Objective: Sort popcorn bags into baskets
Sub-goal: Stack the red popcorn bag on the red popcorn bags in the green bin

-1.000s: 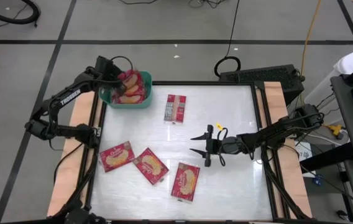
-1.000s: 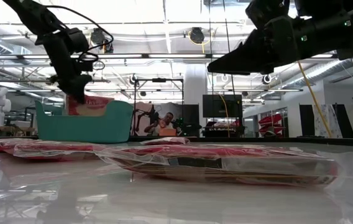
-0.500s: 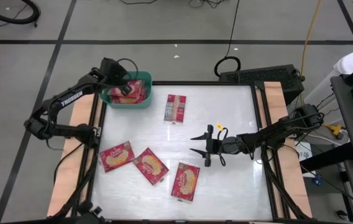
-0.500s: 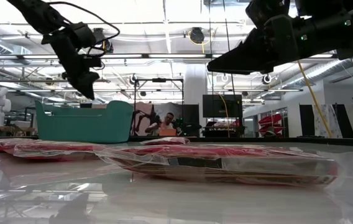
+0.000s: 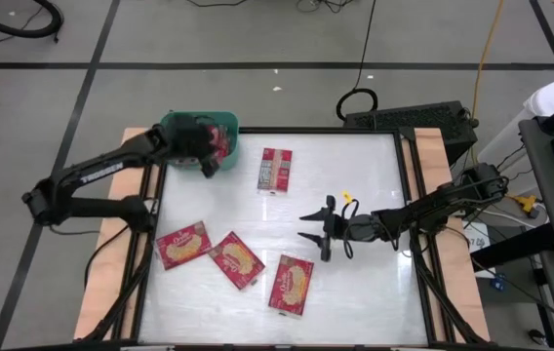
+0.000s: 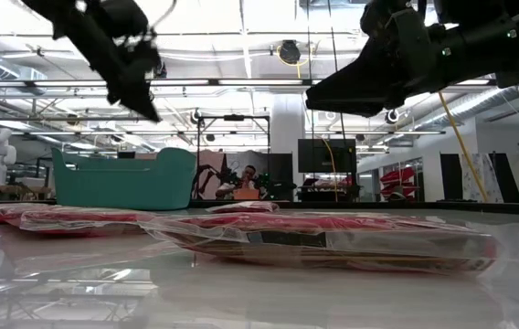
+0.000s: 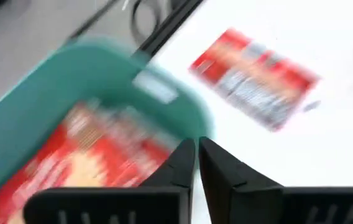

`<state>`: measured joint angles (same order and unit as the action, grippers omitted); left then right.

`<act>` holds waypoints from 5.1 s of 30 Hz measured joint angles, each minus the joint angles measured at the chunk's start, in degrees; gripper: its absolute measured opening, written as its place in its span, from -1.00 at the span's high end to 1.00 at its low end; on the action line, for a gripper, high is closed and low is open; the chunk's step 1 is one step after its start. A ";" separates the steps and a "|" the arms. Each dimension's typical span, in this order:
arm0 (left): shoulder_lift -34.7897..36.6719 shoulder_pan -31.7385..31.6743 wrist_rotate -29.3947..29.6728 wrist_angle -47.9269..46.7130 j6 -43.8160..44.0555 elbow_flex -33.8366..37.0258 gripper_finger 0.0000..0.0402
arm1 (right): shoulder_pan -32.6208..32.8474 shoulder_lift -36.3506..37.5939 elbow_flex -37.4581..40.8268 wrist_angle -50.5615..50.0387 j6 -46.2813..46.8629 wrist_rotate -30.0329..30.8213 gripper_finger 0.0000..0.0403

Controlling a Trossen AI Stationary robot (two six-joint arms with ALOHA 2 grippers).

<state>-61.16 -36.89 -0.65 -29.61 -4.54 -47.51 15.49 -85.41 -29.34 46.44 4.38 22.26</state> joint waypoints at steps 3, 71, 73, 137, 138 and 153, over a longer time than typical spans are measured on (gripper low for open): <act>4.29 6.58 0.20 3.23 2.84 3.00 0.94 | 1.46 0.02 0.00 -0.01 2.46 -0.02 0.01; -10.26 71.55 47.26 65.38 28.90 24.62 0.92 | -7.16 -25.53 -32.17 -44.23 -12.68 -42.25 -0.12; -10.26 71.55 47.26 65.33 28.88 24.62 0.92 | -7.79 -25.05 -32.17 -46.72 -13.36 -42.48 -0.12; -10.91 58.89 43.96 66.86 24.55 22.46 0.92 | -0.73 1.77 13.82 -2.20 4.62 -14.48 0.99; -11.73 58.63 43.56 66.86 23.99 21.64 0.92 | -0.69 1.79 13.61 -1.05 3.87 -14.49 0.99; -23.34 54.01 34.04 56.33 26.94 8.08 0.44 | -0.75 1.86 8.28 1.70 -3.84 -14.51 1.00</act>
<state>-84.50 17.12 33.40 26.72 22.41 -39.43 14.74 -83.55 -21.06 48.14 0.54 7.75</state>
